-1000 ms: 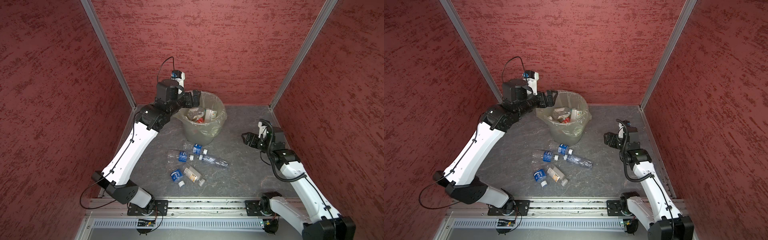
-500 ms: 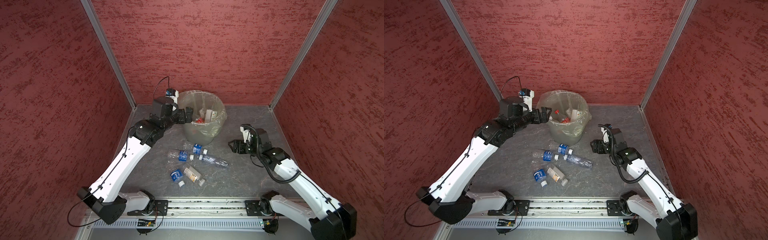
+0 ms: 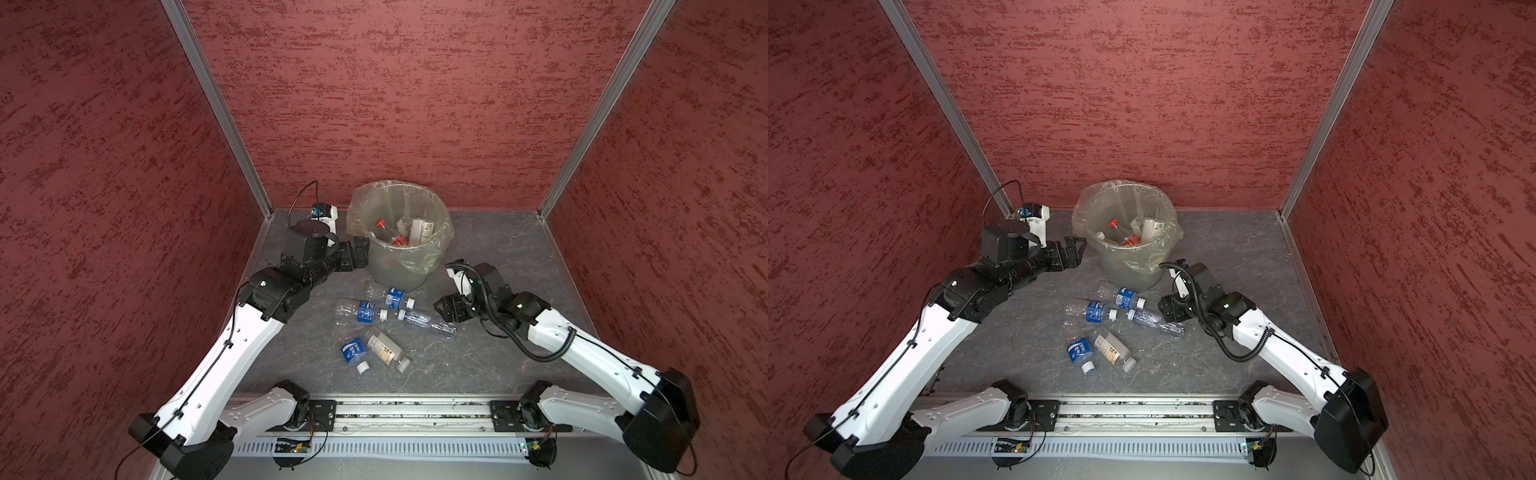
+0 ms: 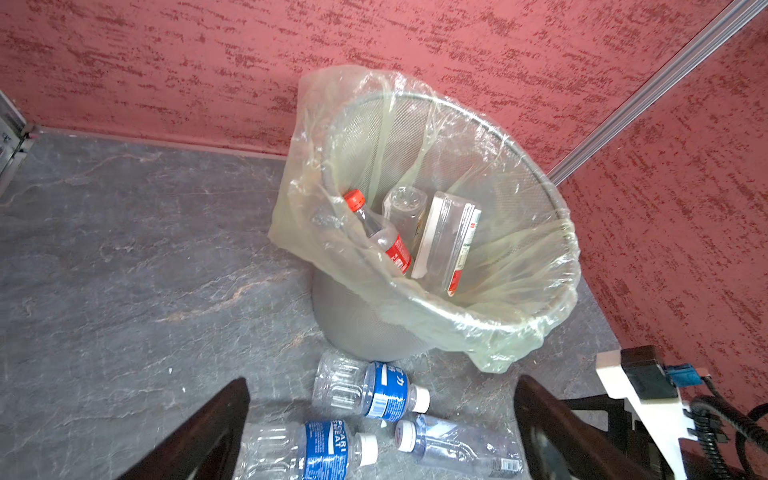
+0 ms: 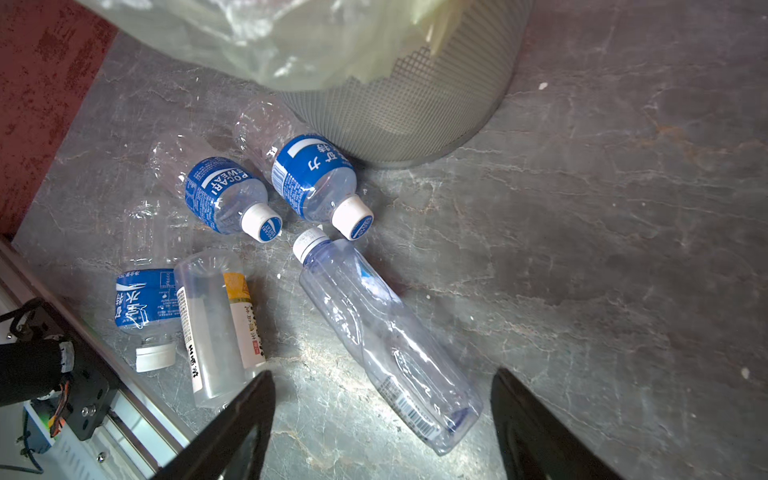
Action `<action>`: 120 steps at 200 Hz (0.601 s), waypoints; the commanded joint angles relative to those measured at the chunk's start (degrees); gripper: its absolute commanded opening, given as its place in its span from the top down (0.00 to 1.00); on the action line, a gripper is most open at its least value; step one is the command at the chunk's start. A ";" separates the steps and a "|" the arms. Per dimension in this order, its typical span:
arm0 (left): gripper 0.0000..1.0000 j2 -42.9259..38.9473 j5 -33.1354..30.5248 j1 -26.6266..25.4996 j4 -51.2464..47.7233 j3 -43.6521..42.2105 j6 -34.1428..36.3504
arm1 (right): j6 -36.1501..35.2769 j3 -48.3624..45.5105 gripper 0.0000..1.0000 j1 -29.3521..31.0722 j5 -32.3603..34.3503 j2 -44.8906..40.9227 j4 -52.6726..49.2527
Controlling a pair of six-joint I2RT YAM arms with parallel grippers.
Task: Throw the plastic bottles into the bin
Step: 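Lower the right gripper onto the blue-capped bottle while the left gripper returns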
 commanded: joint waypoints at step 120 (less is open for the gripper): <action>0.01 -16.13 8.23 7.51 -5.58 -22.73 -8.21 | -6.25 5.99 0.21 7.26 5.55 11.21 -2.94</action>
